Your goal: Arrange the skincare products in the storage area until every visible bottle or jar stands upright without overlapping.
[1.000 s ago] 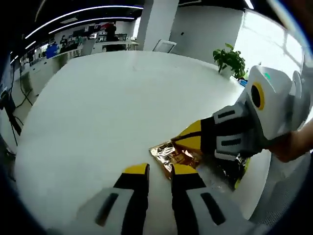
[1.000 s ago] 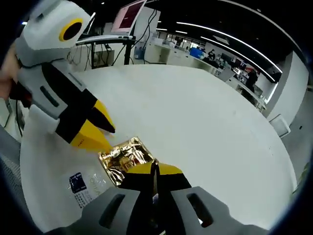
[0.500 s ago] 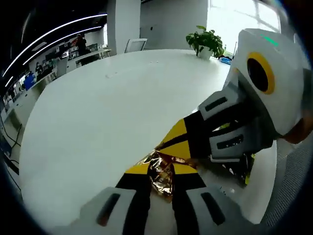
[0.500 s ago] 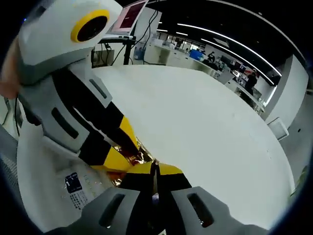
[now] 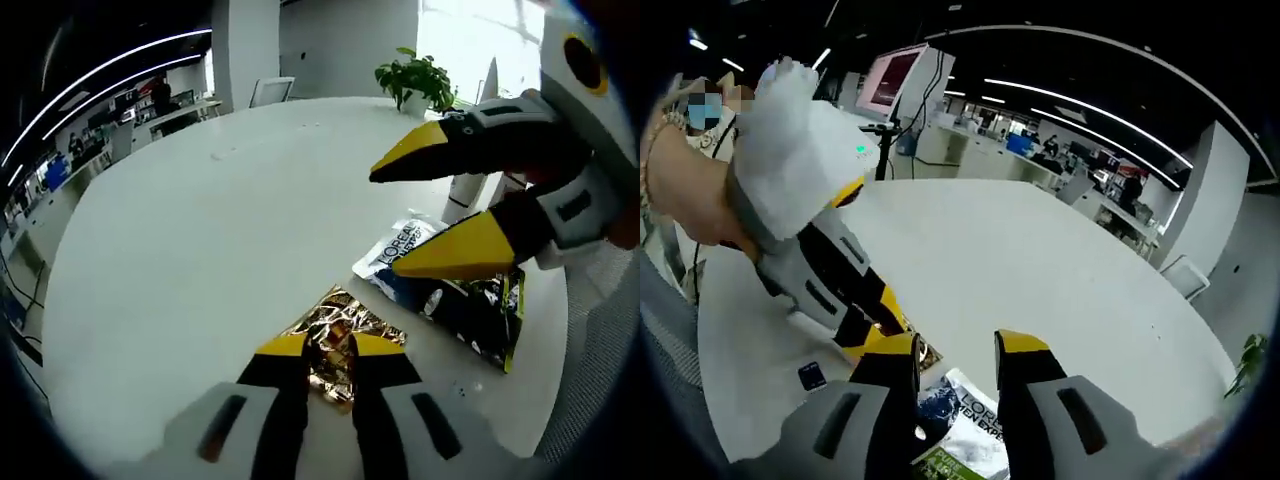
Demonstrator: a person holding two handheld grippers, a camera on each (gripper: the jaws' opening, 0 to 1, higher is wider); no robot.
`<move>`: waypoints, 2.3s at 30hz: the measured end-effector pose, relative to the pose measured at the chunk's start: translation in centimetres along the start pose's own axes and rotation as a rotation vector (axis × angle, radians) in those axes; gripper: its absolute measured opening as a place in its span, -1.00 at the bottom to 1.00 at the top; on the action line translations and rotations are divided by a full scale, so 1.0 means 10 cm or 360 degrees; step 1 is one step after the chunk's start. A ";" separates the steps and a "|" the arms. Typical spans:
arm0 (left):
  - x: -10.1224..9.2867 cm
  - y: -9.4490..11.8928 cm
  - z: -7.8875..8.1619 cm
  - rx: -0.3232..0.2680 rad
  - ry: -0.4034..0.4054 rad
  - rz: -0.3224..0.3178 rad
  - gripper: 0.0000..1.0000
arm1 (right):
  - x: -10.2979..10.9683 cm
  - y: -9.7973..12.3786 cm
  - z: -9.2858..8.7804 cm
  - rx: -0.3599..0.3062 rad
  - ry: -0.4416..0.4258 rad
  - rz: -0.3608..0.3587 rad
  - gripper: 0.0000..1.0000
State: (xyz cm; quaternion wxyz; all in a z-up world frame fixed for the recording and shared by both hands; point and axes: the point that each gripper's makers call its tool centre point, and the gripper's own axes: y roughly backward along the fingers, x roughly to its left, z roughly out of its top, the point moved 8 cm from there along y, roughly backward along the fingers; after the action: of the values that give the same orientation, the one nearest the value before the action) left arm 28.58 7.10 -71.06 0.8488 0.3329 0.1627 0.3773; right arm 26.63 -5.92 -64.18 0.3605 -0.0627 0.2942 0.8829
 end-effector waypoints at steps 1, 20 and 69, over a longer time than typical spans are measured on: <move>0.00 0.00 0.01 0.0005 -0.0005 0.0003 -0.74 | 0.02 0.07 0.00 -0.0008 -0.0020 0.0013 -0.33; -0.03 0.37 0.30 -0.0158 0.0075 0.0068 -0.39 | 0.18 1.00 -0.14 -0.0091 -0.0063 -0.0039 0.08; -0.92 1.67 -0.27 -0.0347 0.0449 0.0164 0.94 | -0.35 2.04 -0.97 -0.0023 -0.0787 -0.0360 0.99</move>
State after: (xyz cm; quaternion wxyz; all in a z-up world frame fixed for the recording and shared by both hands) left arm 12.17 9.68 -61.29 0.8280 0.1907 0.2210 0.4787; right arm 14.45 -25.06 -61.36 0.5173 0.1197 0.1822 0.8276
